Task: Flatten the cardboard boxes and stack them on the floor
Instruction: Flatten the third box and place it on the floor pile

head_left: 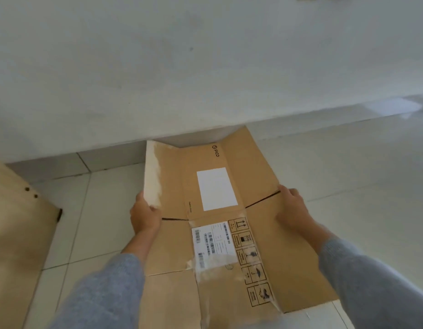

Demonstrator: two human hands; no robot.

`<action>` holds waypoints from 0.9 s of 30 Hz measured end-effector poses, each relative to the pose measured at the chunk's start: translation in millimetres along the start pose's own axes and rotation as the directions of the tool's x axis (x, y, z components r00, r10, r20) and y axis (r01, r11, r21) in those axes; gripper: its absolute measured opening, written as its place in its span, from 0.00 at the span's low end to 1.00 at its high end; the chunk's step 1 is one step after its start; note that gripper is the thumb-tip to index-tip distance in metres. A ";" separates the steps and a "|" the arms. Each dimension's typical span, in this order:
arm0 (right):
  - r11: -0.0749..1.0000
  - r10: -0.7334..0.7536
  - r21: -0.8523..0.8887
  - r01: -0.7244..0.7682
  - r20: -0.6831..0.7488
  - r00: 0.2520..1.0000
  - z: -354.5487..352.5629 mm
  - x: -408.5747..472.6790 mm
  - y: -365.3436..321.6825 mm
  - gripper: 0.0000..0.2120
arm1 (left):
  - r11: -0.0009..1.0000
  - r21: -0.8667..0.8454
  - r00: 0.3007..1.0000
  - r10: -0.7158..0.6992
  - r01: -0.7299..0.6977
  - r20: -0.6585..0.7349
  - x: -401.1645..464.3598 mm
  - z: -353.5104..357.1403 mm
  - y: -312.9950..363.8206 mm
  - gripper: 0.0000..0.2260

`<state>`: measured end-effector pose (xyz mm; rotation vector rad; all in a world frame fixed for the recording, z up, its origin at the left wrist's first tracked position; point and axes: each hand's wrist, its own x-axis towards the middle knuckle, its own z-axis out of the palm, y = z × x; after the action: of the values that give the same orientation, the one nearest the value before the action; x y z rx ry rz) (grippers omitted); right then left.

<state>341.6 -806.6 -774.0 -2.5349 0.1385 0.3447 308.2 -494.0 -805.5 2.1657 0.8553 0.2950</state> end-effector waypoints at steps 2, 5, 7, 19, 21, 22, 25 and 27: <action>0.998 0.052 -0.039 -0.052 0.000 0.999 5.5 -4.5 11.4 0.38 | 1.000 0.004 1.000 -0.019 0.019 0.003 0.7 3.1 -8.1 0.20; 0.985 0.148 -0.093 -0.144 0.037 0.988 16.7 -10.1 23.4 0.41 | 0.999 0.031 0.999 -0.043 0.042 0.012 4.3 6.5 -14.9 0.19; 0.984 0.150 -0.107 -0.143 0.057 0.987 22.7 -12.2 25.4 0.40 | 0.994 0.055 0.996 -0.093 0.092 0.018 4.7 7.8 -16.4 0.20; 0.973 0.222 0.063 -0.220 -0.024 0.975 35.5 12.3 27.3 0.41 | 0.928 0.115 0.929 -0.364 0.355 0.067 -23.7 28.8 -34.9 0.28; 0.970 0.242 0.035 -0.242 0.000 0.970 39.4 15.7 31.0 0.41 | 0.935 0.131 0.939 -0.339 0.330 0.051 -23.9 29.3 -37.2 0.28; 0.969 0.245 0.025 -0.245 0.004 0.970 40.7 17.2 32.4 0.41 | 0.941 0.143 0.948 -0.315 0.307 0.042 -24.5 29.3 -38.4 0.28; 0.967 0.254 -0.003 -0.254 -0.004 0.967 41.6 19.1 35.9 0.40 | 0.947 0.170 0.960 -0.280 0.274 0.012 -25.1 30.1 -37.8 0.30; 0.954 0.298 -0.025 -0.297 -0.001 0.955 40.8 20.0 39.1 0.38 | 0.951 0.169 0.964 -0.265 0.258 0.020 -26.9 32.7 -37.3 0.31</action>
<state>345.3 -817.0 -832.9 -2.5382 0.5218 0.4699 285.1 -513.1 -853.4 2.1670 1.1638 0.0446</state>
